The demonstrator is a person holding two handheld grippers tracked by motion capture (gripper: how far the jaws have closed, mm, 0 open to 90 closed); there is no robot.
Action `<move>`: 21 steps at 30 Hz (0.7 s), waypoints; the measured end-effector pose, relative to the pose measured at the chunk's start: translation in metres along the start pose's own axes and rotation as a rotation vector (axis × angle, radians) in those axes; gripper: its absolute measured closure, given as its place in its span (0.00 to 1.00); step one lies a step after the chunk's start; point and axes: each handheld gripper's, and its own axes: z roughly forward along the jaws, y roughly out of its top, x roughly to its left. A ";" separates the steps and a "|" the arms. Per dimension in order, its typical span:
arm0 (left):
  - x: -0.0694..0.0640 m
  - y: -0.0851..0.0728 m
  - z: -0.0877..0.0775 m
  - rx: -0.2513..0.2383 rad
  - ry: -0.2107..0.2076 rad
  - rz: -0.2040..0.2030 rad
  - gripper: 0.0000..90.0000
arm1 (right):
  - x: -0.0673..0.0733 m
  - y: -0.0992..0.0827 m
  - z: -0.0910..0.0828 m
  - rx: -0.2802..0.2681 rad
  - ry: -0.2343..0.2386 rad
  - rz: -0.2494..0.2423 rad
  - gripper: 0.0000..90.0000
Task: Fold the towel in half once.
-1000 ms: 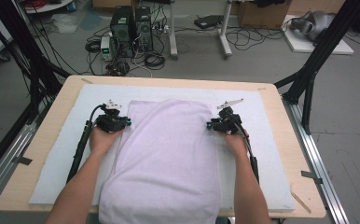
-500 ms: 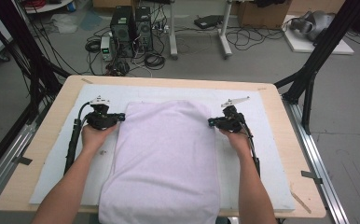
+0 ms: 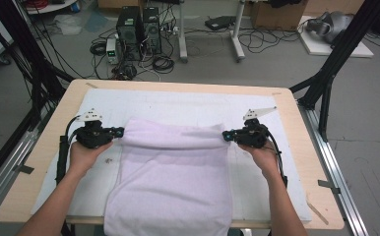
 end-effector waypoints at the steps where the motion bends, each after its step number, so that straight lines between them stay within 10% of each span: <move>1: -0.004 -0.003 -0.004 -0.003 -0.006 0.008 0.96 | 0.006 -0.002 -0.004 0.004 -0.002 -0.018 0.96; 6: -0.025 -0.021 -0.022 0.024 -0.032 0.062 0.96 | 0.032 -0.019 -0.014 0.027 0.020 -0.054 0.96; 13: -0.031 -0.048 -0.034 0.061 -0.073 0.033 0.88 | 0.049 -0.052 -0.013 0.052 0.041 -0.035 0.85; 21: -0.020 -0.026 -0.022 0.045 -0.029 0.024 0.63 | 0.039 -0.021 -0.009 0.010 -0.021 -0.058 0.59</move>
